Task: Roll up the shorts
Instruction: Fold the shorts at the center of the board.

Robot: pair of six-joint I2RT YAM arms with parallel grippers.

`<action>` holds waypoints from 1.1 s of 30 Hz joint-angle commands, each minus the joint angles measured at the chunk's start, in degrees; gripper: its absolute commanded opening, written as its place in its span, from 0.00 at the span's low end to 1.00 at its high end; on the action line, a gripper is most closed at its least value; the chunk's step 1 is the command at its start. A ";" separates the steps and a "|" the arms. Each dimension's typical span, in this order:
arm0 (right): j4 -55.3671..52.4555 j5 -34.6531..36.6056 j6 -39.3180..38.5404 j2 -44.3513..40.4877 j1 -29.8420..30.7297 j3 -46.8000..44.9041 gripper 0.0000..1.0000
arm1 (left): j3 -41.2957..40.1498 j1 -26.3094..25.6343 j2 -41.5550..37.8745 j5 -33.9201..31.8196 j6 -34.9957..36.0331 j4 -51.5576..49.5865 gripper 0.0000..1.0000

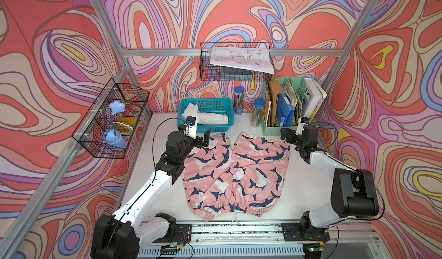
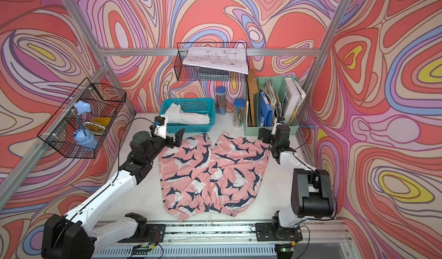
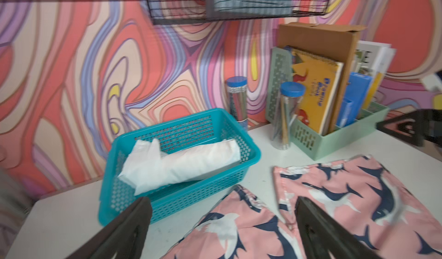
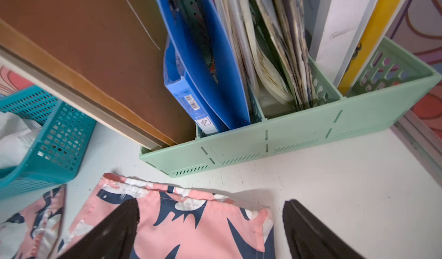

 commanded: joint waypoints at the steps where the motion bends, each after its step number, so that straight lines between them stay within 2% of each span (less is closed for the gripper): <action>1: -9.69 -5.90 5.90 0.42 -3.87 0.73 0.95 | 4.57 -6.20 2.14 2.79 4.26 -9.79 0.98; 7: -17.15 -8.83 4.28 5.17 -6.83 4.57 0.92 | 8.60 -20.30 9.30 4.87 8.72 -14.90 0.98; 10: -16.40 -11.76 4.84 7.23 -7.62 4.96 0.89 | 10.56 -28.46 15.44 -1.67 13.36 -18.64 0.99; 13: -16.61 -12.75 4.84 9.33 -7.75 6.11 0.88 | 11.84 -34.15 21.61 -6.29 16.93 -21.47 0.98; 19: -19.26 -13.99 3.44 11.88 -7.74 8.40 0.86 | 15.83 -40.10 29.16 -6.07 16.71 -26.92 0.99; 25: -22.18 -14.00 2.62 13.68 -7.62 10.30 0.82 | 18.07 -43.87 30.41 -0.95 17.18 -29.00 0.98; 28: -23.67 -14.80 2.04 15.20 -7.17 10.97 0.80 | 20.43 -45.07 31.19 1.09 18.60 -34.81 0.98; 33: -24.92 -13.74 1.30 16.08 -6.61 11.76 0.80 | 21.92 -46.41 32.16 5.56 16.85 -37.26 0.99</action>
